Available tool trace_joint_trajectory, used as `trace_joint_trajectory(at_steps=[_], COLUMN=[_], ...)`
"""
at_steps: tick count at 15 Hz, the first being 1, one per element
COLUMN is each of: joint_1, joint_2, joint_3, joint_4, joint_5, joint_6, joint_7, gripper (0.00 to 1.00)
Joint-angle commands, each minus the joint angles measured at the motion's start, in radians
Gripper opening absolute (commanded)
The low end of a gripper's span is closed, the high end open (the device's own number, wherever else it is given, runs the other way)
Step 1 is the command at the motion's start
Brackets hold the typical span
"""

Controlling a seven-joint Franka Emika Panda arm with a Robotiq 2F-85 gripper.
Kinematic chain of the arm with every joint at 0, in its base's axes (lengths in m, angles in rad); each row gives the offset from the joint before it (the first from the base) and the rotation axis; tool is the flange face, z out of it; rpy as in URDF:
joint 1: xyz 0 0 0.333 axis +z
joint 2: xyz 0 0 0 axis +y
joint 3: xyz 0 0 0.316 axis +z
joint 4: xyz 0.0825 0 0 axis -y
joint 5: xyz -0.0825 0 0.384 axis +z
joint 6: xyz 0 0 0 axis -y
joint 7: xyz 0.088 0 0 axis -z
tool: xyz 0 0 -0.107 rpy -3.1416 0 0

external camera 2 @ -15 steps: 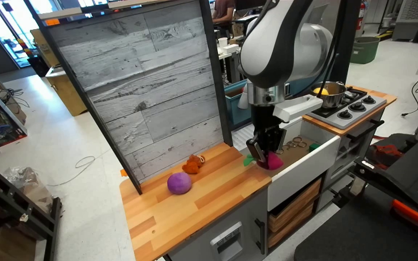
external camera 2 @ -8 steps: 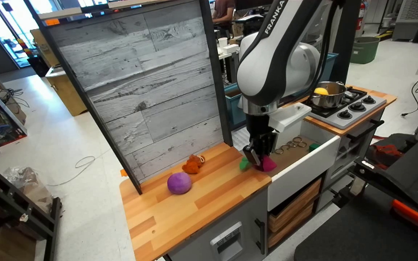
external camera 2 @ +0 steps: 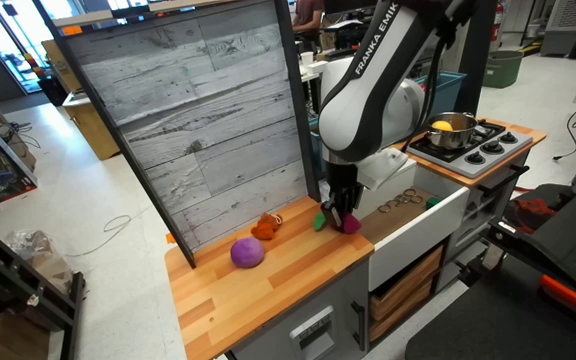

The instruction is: Pick up the purple toy from the sink and put it on the countertop.

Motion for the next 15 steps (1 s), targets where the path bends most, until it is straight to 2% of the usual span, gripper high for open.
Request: trace_joint_trajectory(at_steps=[1, 7, 8, 11, 15], joint_1=[-0.011, -0.001, 0.002, 0.011, 0.019], joint_2=[0.057, 0.023, 0.005, -0.049, -0.177], joint_3=[0.026, 0.008, -0.006, -0.052, -0.130], joint_4=[0.069, 0.024, 0.005, -0.062, -0.229], joint_5=[-0.001, -0.004, -0.004, -0.010, -0.015], joint_6=[0.018, 0.039, 0.026, 0.021, -0.037], joint_7=[-0.083, -0.058, -0.042, -0.003, 0.067], gripper=[0.51, 0.95, 0.99, 1.00, 1.00])
